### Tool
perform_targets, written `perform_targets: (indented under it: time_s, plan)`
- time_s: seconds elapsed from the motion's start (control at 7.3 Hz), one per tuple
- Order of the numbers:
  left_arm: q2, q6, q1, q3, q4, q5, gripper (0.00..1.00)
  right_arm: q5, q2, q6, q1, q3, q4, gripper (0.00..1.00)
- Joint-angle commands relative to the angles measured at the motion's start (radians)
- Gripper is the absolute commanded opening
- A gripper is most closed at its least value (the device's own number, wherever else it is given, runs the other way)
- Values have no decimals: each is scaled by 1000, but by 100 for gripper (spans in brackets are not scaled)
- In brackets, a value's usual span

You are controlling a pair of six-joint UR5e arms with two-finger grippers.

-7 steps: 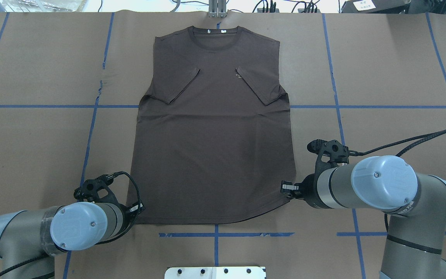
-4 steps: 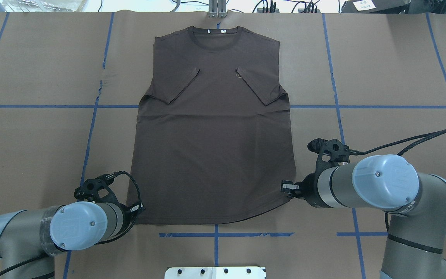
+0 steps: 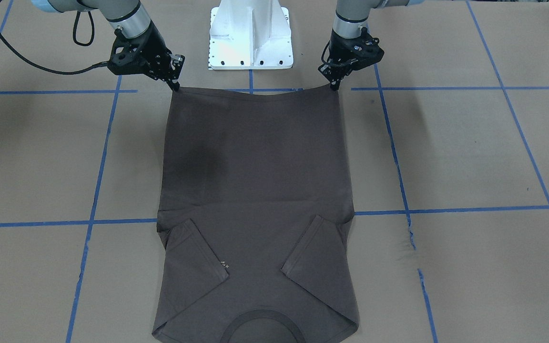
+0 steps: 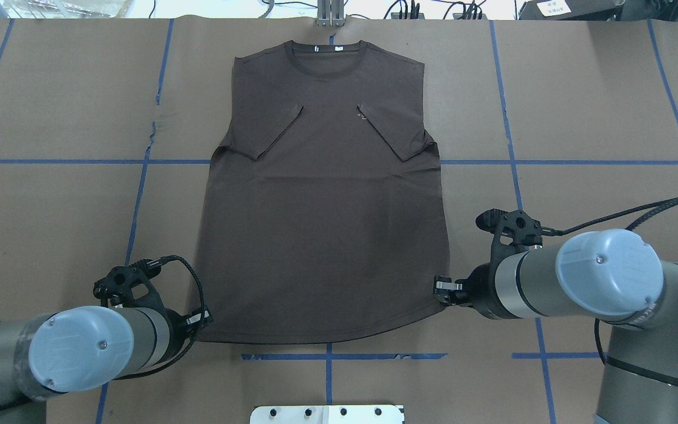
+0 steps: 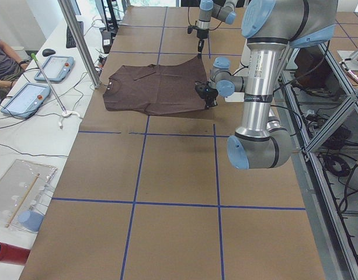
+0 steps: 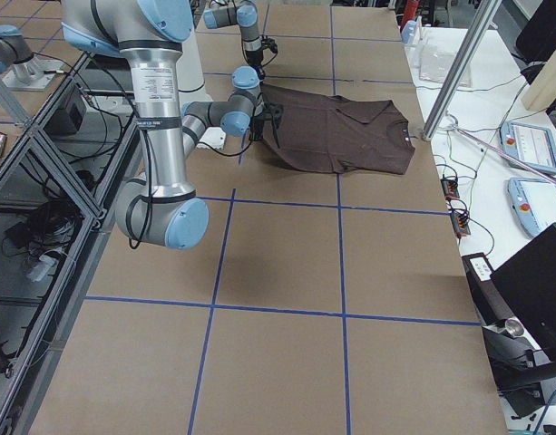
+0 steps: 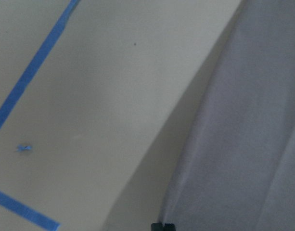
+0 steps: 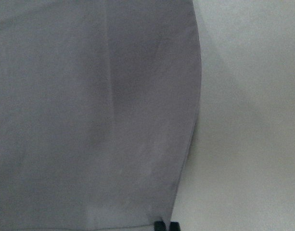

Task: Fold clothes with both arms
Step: 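Lift the hem and fold it up toward the collar with both grippers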

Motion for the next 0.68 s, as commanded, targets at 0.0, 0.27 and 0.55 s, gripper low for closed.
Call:
perform_targets:
  time_s: [0.0, 0.27, 0.55]
  plan:
    - [-1, 18, 52, -95, 72, -2, 0, 39, -131, 2, -62, 117, 0, 0]
    - [-3, 82, 89, -225, 169, -54, 0, 43, -240, 2, -131, 211, 0, 0]
    - [-7, 88, 100, -239, 178, -65, 0, 40, -210, 2, -146, 202, 1, 0]
